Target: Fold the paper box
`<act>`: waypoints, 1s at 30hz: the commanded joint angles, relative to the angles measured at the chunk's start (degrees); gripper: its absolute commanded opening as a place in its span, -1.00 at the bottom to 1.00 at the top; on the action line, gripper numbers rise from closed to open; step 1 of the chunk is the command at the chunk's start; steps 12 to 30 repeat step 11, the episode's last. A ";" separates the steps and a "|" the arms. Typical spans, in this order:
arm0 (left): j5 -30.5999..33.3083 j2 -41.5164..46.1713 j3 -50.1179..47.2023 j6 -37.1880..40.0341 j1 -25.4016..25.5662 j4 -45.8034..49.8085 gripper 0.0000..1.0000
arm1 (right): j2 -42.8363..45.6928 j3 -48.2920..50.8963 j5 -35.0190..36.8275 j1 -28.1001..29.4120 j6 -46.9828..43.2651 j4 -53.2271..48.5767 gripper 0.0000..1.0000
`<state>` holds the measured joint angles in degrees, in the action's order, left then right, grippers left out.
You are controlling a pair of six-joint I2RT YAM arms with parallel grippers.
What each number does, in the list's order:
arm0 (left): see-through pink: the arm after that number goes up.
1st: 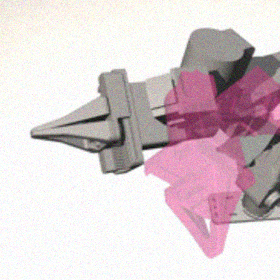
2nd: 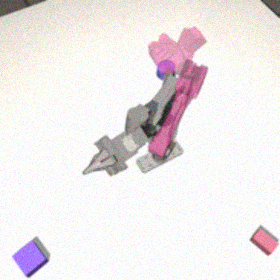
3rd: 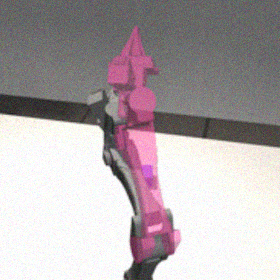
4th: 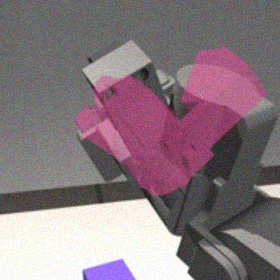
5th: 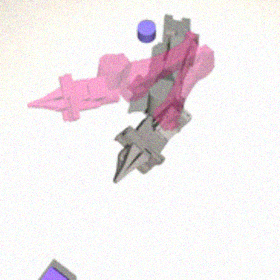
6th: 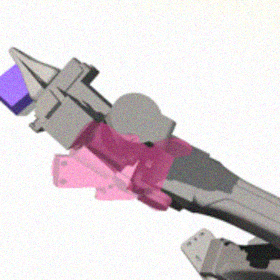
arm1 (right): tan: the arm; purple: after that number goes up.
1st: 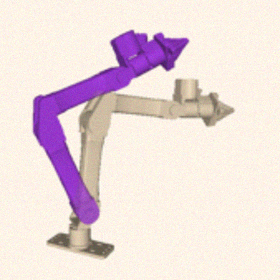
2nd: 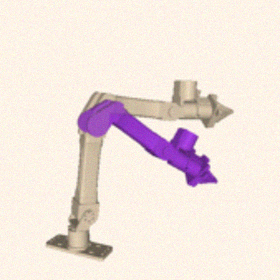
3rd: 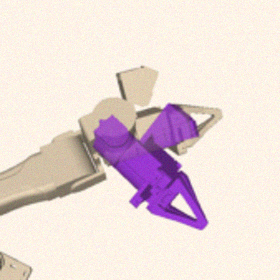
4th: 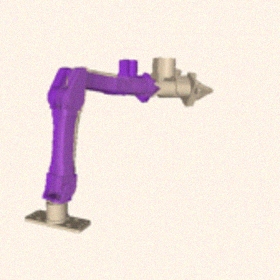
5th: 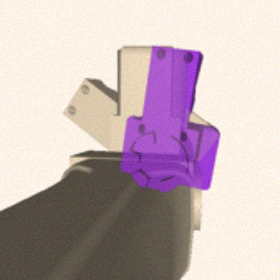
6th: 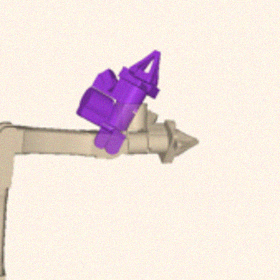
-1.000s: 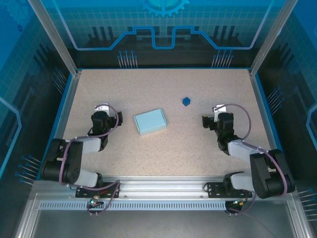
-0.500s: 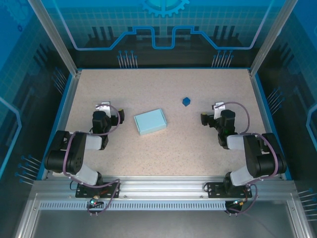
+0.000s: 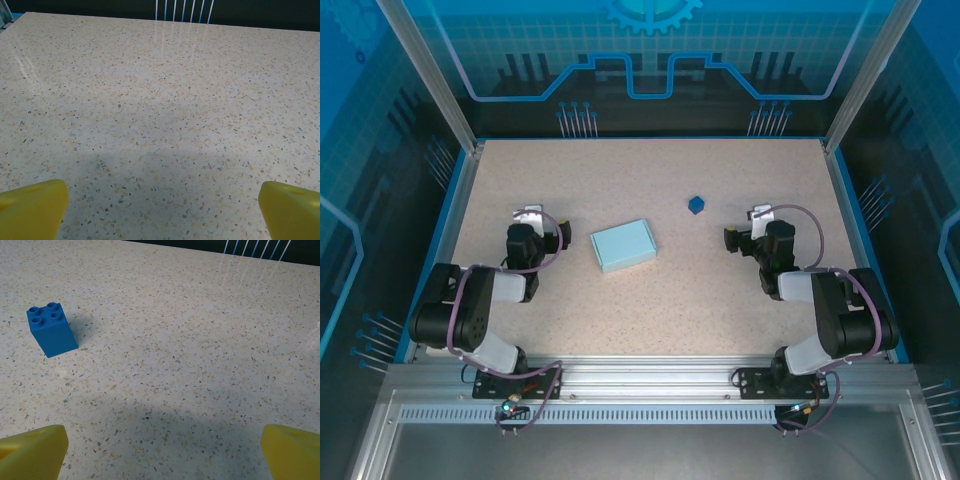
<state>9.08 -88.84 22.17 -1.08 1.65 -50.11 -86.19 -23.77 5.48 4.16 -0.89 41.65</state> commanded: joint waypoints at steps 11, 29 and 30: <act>-1.35 0.07 -0.32 0.99 -0.51 -2.60 0.98 | -0.02 -0.93 -0.81 -0.38 0.59 1.53 1.00; -1.35 0.07 -0.32 0.99 -0.51 -2.60 0.98 | -0.02 -0.93 -0.81 -0.38 0.59 1.53 1.00; -1.35 0.07 -0.32 0.99 -0.51 -2.60 0.98 | -0.02 -0.93 -0.81 -0.38 0.59 1.53 1.00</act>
